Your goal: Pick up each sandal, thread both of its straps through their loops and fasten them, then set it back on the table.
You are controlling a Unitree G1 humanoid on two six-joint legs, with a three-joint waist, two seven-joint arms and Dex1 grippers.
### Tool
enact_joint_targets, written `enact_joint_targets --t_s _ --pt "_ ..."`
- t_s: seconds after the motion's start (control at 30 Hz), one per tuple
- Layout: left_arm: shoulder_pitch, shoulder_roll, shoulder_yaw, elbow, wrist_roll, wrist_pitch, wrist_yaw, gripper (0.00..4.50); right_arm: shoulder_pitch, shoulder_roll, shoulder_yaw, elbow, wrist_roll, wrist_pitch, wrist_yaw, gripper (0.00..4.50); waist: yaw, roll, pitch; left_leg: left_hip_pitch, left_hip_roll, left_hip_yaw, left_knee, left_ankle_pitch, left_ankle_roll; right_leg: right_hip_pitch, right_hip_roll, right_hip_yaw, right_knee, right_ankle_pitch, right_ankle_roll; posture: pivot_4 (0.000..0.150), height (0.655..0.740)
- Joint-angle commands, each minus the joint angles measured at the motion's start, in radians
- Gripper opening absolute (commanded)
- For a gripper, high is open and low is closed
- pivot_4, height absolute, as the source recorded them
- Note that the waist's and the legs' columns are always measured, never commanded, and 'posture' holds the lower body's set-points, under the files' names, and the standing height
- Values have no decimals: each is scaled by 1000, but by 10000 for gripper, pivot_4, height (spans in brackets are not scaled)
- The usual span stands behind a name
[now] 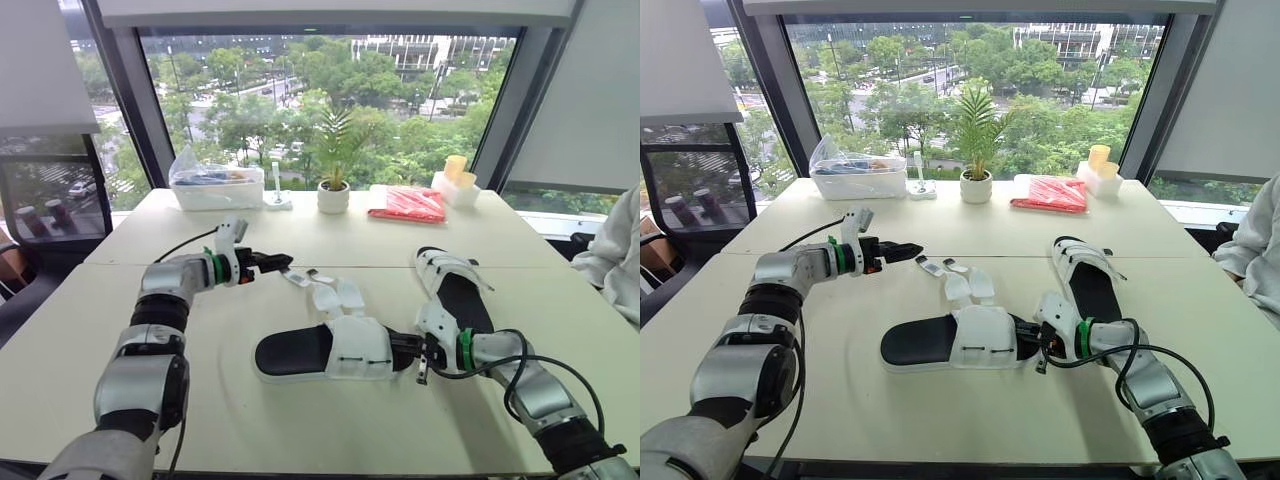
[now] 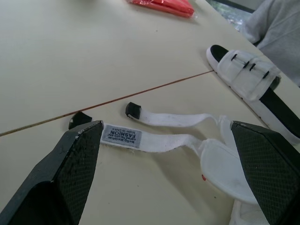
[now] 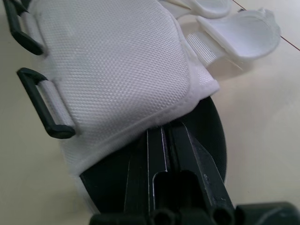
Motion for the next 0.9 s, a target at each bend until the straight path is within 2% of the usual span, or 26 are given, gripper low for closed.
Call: enact_joint_targets --t_s 0.03,0.33,0.57,0.7,0.9 --pt "0 19 1 -49 -20 4 10 45000 -13 27 20 -15 22 -15 45 635 -2 0 0 0 0 0 0 0 0 0 0 0 0 0 0 1500 7400" --pt "28 17 -39 -60 8 -26 10 45000 -40 48 72 3 8 0 136 635 -3 0 0 0 1 0 0 0 0 -1 0 0 0 0 0 1500 7400" --pt "65 -18 -105 -13 9 6 -32 45000 -101 64 128 138 -53 26 163 635 -4 0 0 1 1 0 0 0 0 -1 0 0 0 0 0 1500 7400" --pt "42 -46 -90 35 -36 128 -59 45000 -127 72 132 171 -62 19 166 635 -5 -1 -1 1 2 1 0 0 0 0 0 0 0 0 0 1500 7400" --pt "-24 -109 19 197 -98 220 68 45000 -134 62 131 171 -69 22 165 635 -5 -1 -1 2 2 1 1 0 0 0 1 0 1 0 -1 1500 7400"
